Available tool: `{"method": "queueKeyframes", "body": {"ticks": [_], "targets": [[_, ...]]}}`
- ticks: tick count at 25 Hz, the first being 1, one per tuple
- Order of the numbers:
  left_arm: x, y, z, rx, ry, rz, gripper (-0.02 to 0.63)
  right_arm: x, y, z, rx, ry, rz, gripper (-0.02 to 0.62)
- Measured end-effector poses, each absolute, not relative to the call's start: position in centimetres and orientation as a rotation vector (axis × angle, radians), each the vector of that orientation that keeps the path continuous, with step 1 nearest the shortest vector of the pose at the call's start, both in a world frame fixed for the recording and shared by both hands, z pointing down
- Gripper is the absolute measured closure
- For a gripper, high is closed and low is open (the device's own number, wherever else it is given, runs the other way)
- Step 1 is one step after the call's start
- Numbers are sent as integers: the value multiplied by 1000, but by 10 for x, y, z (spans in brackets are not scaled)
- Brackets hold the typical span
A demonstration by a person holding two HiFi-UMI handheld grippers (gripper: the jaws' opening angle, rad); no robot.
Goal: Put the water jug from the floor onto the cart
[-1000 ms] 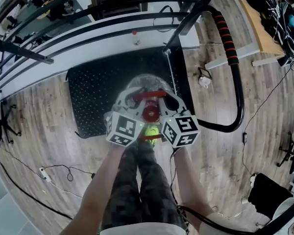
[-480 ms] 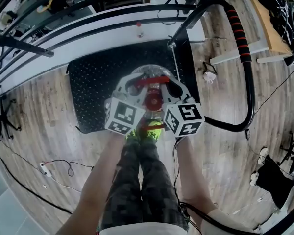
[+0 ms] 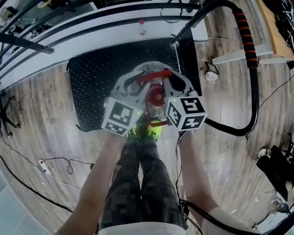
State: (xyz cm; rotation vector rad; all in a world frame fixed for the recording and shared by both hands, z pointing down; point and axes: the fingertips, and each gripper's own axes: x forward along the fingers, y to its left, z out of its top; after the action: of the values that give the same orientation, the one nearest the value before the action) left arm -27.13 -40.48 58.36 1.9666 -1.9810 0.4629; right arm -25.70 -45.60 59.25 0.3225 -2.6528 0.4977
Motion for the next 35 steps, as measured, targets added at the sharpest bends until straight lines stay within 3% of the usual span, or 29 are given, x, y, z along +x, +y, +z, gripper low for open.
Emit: {"method": "queueKeyframes", "body": {"ticks": [7,35], "targets": [[-289,-405,579,1946,-2031,401,452,-274,-466,597,325,-2626,532,578],[-331,-436,580,1933,-2048,375,448,-286,-529,626,508,-2539,644,575]]}}
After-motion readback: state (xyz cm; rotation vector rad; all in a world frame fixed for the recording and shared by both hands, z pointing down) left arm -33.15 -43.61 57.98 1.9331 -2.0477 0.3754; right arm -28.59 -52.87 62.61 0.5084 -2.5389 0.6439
